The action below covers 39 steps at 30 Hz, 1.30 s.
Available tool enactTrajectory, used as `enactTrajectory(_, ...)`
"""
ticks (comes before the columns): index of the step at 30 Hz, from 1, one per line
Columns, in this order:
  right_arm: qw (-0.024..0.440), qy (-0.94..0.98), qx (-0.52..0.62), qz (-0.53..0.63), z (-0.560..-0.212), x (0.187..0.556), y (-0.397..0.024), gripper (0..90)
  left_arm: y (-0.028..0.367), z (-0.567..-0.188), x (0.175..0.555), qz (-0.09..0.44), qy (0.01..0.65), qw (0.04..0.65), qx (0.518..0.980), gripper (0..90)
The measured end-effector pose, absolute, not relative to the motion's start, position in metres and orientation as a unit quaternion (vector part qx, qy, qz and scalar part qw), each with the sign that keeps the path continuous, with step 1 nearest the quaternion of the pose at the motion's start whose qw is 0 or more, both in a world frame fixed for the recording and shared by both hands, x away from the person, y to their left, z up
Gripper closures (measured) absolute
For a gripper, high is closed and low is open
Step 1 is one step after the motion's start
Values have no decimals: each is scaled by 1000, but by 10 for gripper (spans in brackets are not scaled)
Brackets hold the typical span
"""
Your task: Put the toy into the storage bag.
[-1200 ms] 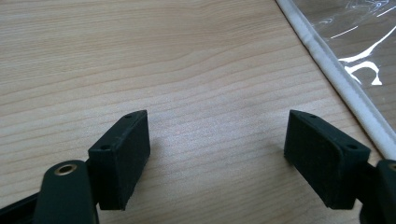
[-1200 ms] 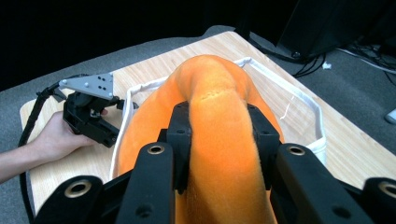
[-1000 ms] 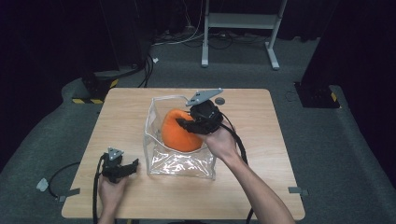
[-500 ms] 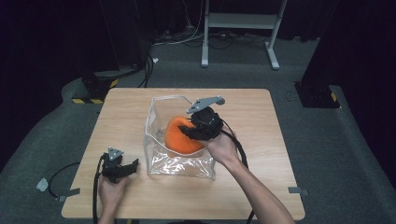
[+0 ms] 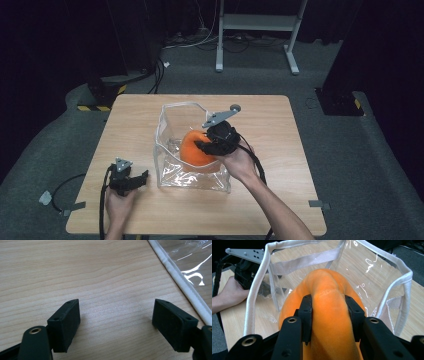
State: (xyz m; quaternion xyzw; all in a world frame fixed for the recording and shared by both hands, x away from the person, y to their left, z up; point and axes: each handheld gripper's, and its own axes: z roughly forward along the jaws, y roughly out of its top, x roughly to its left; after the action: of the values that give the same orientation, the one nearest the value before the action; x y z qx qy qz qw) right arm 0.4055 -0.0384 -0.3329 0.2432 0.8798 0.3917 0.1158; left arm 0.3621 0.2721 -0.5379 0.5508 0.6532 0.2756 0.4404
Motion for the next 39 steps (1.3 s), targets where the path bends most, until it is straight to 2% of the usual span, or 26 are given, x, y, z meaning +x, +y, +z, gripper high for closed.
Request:
enactTrajectory(22, 112, 894, 246, 357, -341, 406, -36, 556, 272, -538, 362, 276, 653, 440, 551, 224)
enactTrajectory(39, 102, 903, 250, 335, -346, 407, -37, 526, 272, -538, 362, 276, 654, 442, 549, 224)
